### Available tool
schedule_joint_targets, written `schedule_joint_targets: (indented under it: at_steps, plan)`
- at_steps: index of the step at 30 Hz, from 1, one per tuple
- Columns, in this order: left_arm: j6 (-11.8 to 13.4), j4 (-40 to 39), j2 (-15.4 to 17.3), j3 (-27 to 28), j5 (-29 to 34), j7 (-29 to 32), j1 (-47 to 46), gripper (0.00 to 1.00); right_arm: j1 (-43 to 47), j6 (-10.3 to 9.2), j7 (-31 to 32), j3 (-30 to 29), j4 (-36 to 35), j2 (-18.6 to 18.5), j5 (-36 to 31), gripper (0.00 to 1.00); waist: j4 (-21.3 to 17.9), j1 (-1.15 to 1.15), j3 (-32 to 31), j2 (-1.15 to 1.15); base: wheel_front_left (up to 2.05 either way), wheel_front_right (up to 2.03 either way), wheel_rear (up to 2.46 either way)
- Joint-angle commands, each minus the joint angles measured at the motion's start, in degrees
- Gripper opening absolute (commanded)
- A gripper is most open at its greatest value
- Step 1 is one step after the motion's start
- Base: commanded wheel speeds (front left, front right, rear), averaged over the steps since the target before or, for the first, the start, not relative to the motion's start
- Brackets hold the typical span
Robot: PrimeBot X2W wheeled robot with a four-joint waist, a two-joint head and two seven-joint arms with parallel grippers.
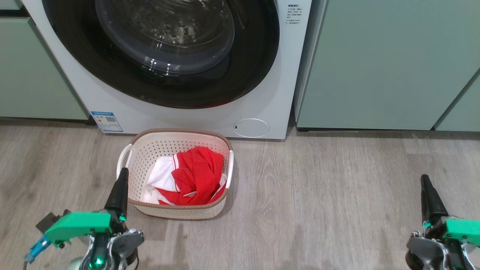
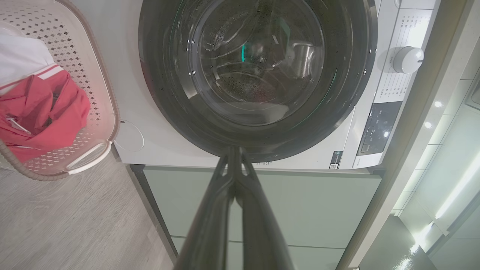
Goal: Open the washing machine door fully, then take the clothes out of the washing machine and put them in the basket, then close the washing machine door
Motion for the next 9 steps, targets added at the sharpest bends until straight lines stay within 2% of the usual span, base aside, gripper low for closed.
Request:
schedule_joint_targets:
  at_steps: [1, 9]
  plan:
    - [0.04, -2.03, 0.32, 1.62, -0.30, 0.34, -1.94, 0.00, -2.13, -0.03, 0.33, 1.08, -2.41, -0.09, 0.35, 0.00, 0.00, 0.00, 0.00, 0.00, 0.00, 0.00, 0.00]
    - [0.04, -2.03, 0.32, 1.61, -0.30, 0.34, -1.94, 0.00, -2.13, -0.03, 0.33, 1.08, -2.41, -0.09, 0.35, 0.00, 0.00, 0.00, 0.00, 0.00, 0.00, 0.00, 0.00]
